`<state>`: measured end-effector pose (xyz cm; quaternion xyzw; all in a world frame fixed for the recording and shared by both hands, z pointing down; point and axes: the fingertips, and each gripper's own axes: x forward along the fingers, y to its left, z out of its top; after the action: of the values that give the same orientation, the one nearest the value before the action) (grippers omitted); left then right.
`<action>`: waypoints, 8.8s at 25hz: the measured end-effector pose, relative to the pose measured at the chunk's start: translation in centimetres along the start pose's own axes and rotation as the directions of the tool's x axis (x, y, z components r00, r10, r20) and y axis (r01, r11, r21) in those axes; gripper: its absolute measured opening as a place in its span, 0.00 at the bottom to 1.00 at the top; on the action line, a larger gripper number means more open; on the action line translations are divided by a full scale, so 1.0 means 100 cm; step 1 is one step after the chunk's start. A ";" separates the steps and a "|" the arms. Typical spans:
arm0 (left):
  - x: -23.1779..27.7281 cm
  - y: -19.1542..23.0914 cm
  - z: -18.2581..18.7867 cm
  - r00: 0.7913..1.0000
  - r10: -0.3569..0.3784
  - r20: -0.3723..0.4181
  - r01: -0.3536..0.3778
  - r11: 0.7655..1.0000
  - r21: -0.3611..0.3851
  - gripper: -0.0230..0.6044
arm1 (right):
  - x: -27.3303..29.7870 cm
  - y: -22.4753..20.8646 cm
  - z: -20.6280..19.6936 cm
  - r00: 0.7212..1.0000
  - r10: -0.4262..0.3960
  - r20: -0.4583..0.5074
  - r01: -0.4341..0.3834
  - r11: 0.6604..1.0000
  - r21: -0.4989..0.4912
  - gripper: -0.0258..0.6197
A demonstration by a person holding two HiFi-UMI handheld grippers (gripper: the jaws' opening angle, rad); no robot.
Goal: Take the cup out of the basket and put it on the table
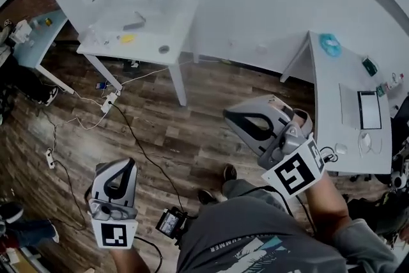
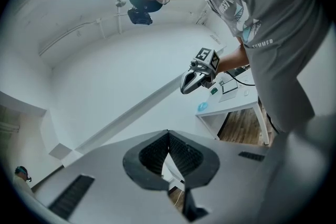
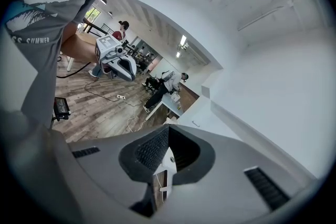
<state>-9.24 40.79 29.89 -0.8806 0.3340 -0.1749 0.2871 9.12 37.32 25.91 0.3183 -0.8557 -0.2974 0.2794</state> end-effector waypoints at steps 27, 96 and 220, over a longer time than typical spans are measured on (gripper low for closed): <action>0.184 0.039 0.003 0.997 -0.029 -0.075 0.031 0.999 0.020 0.05 | 0.088 -0.086 -0.067 0.976 0.165 0.140 -0.143 0.977 -0.158 0.05; 0.449 0.308 -0.159 1.000 0.016 0.018 -0.015 0.998 -0.067 0.05 | 0.367 -0.326 -0.199 0.978 0.200 0.061 -0.196 0.979 -0.059 0.05; 0.345 0.372 -0.313 0.877 0.347 -0.332 -0.434 0.869 -0.238 0.05 | 0.600 -0.213 -0.129 0.668 0.730 -0.145 -0.728 0.601 -0.330 0.08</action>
<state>-18.31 -17.87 34.99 -0.7938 0.5666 -0.1809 0.1270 -12.66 -22.78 37.21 -0.1156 -0.8414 -0.3099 0.4273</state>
